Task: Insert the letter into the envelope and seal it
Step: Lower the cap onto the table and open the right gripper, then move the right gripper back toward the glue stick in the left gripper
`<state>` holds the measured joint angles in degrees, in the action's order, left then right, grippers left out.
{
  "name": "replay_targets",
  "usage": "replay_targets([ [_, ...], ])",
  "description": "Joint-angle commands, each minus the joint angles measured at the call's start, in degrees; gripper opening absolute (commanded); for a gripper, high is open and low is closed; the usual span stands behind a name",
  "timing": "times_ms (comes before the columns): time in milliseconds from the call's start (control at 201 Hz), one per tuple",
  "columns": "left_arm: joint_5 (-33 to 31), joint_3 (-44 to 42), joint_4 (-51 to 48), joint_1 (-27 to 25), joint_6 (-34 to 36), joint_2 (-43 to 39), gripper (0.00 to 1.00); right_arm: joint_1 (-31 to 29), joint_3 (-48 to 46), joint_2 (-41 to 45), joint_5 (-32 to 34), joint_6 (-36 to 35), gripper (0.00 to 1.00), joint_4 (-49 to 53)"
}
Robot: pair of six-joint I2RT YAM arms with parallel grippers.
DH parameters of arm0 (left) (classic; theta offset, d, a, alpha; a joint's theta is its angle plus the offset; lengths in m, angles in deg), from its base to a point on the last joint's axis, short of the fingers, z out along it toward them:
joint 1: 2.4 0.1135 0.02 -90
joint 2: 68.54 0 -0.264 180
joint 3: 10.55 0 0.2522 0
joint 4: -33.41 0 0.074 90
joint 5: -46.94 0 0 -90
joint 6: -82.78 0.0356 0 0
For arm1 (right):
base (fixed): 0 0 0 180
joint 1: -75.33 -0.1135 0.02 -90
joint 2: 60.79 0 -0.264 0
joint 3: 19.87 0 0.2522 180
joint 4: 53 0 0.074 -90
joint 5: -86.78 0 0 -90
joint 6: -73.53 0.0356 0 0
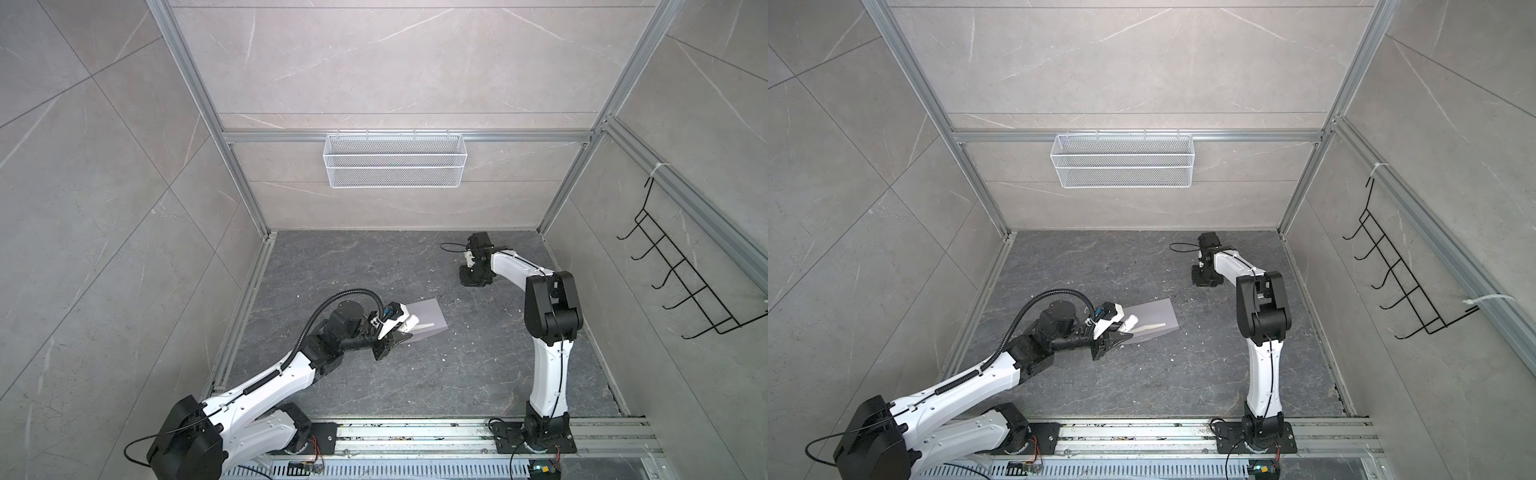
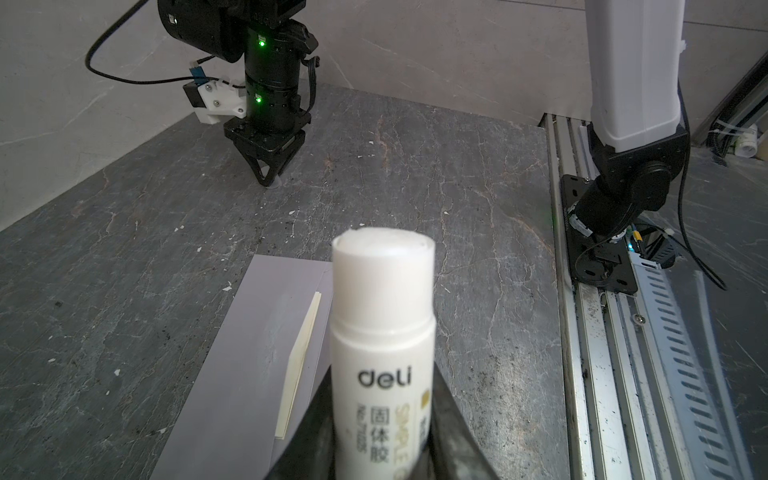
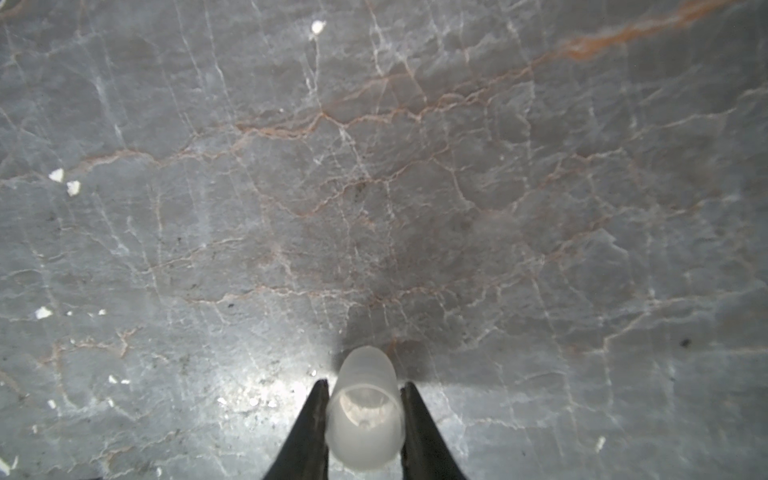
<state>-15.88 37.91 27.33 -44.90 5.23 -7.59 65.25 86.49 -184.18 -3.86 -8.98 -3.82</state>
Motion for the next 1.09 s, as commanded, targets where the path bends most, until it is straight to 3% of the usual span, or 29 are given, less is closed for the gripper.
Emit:
replay_targets([
  [0, 1.11, 2.29, 0.75, 0.00, -0.42, -0.80, 0.00, 0.09, 1.25, -1.21, -0.31, -0.85, 0.33, 2.71],
  [339, 0.42, 2.20, 0.72, 0.03, -0.66, -1.18, 0.00, 0.07, -0.89, 6.62, -2.36, 0.02, 0.62, 2.92],
  [498, -0.95, 1.89, 1.41, 0.04, -1.49, -1.55, 0.00, 0.11, -4.54, 15.41, -5.85, 1.33, 0.66, 1.78],
  [871, -3.82, 0.23, 7.98, 0.02, -6.17, -1.78, 0.00, -0.57, -19.77, 43.13, -29.02, 13.23, 0.74, -12.15],
  [1086, -6.08, -0.03, 10.38, 0.04, -9.51, -1.46, 0.00, -5.11, -25.89, 54.45, -32.31, 16.73, 0.77, -16.33],
])
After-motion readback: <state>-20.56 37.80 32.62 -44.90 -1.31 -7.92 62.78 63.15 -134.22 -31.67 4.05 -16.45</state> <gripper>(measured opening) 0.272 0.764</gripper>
